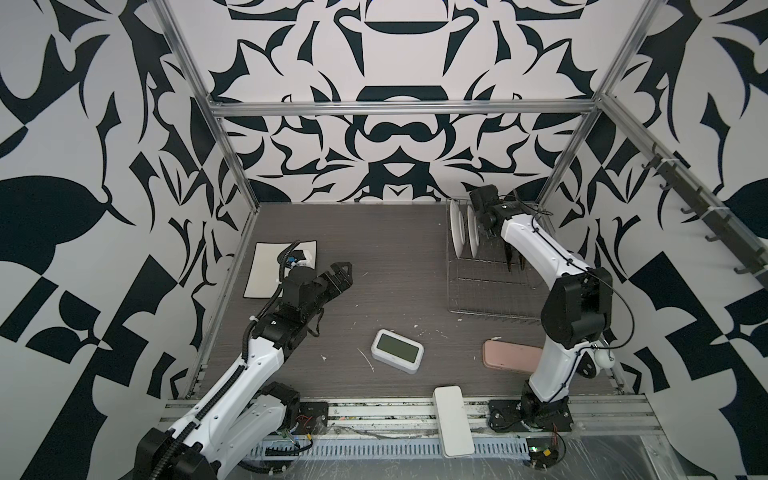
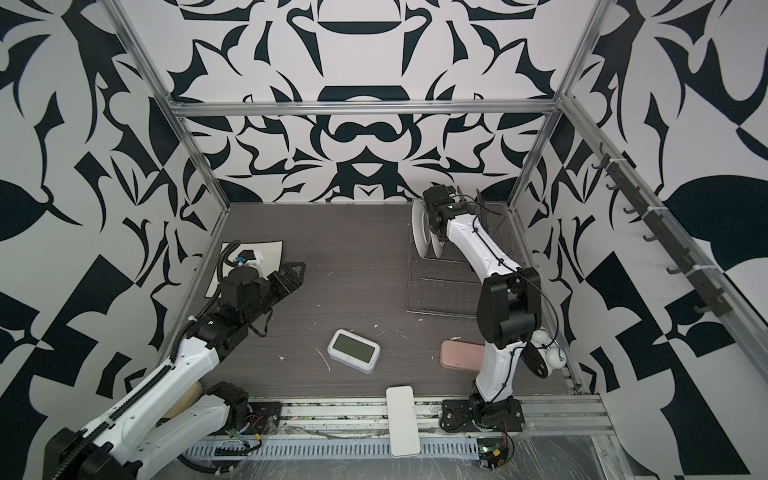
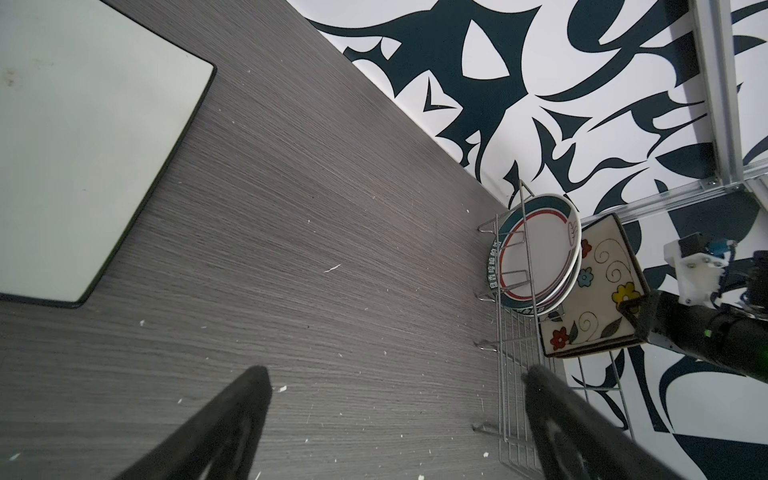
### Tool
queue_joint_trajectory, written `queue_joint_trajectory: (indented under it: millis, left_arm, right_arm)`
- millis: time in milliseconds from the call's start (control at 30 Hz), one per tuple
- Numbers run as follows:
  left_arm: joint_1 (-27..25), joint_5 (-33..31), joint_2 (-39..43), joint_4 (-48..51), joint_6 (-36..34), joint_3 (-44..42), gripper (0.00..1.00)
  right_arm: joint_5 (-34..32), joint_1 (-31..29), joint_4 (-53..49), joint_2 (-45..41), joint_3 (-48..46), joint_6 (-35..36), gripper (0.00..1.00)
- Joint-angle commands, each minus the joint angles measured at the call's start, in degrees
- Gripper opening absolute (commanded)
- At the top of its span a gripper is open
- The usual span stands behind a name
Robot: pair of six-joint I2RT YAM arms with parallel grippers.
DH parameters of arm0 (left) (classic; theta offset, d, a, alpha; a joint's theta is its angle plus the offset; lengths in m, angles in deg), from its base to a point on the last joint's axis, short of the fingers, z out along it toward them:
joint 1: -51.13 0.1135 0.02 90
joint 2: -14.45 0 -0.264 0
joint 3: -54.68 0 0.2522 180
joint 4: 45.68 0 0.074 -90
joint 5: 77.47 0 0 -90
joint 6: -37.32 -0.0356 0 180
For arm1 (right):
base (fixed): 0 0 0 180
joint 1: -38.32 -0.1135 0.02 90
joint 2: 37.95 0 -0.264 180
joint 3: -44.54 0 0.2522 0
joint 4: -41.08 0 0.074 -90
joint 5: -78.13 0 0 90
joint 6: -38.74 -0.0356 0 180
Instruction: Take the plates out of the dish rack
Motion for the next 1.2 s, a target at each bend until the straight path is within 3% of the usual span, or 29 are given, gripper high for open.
queue_joint_trajectory:
  millis: [0,133,200,1167]
  left_arm:
    - [-0.26,-1.22,0.51,-0.13,0.07,0.16,1.00]
    - [-0.31,-1.31,0.69,0.05,0.07,0.24,1.00]
    - [-0.36,-1.31,0.86,0.18,0.06,0.19,1.00]
    - [-0.36,-2.08,4.88,3.87,0.41,0.50,0.99]
  right_arm:
    - [-0.93,0.16,0.61,-1.18,0.69,-0.92,0.11]
    - [-0.75,0.12,0.56,-1.40,0.87,-0.61,0.07]
    - [-0.63,0.18,0.57,-1.54,0.88,-0.18,0.00]
    - [-3.53,0.09,6.12,-6.43,-0.05,2.92,0.00]
